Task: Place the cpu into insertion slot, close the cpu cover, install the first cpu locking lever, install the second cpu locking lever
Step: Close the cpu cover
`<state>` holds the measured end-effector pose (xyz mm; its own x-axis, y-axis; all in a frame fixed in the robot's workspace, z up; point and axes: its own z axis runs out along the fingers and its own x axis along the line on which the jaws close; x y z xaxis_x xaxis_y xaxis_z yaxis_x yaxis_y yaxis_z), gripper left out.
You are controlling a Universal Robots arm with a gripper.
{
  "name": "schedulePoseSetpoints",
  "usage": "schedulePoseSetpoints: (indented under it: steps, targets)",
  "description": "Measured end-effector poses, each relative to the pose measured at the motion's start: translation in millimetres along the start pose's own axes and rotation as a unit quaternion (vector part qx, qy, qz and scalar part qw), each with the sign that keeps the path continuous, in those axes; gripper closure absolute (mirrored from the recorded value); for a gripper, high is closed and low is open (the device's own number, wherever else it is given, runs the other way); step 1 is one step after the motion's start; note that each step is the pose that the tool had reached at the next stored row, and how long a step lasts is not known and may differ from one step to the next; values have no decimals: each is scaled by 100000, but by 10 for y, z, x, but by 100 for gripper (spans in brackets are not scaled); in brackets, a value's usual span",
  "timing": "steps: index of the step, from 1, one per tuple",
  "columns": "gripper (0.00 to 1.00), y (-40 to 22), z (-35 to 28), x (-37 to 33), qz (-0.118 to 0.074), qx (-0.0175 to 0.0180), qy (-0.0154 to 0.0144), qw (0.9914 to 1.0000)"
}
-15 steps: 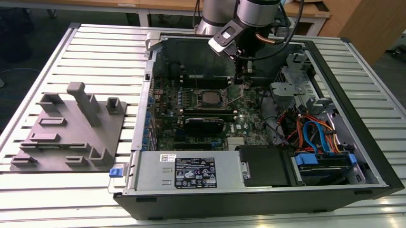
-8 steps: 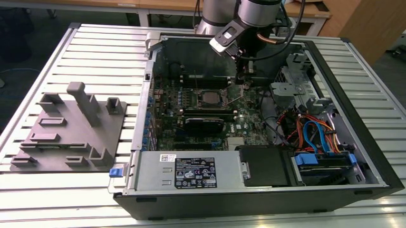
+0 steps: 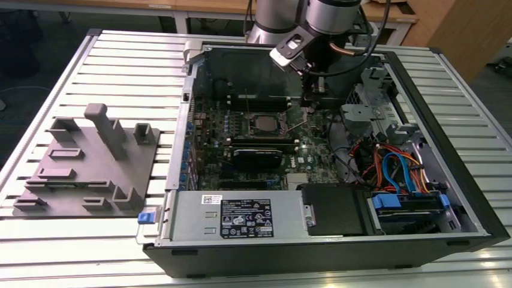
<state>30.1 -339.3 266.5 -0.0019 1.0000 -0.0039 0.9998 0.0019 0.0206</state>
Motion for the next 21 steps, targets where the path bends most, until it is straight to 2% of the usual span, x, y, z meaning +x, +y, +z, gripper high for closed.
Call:
schedulePoseSetpoints:
  steps: [11, 21]
  targets:
    - [90, 154, 22, 4, 0, 76, 1, 100000]
    - [90, 226, 115, 5, 17, 109, -47, 100000]
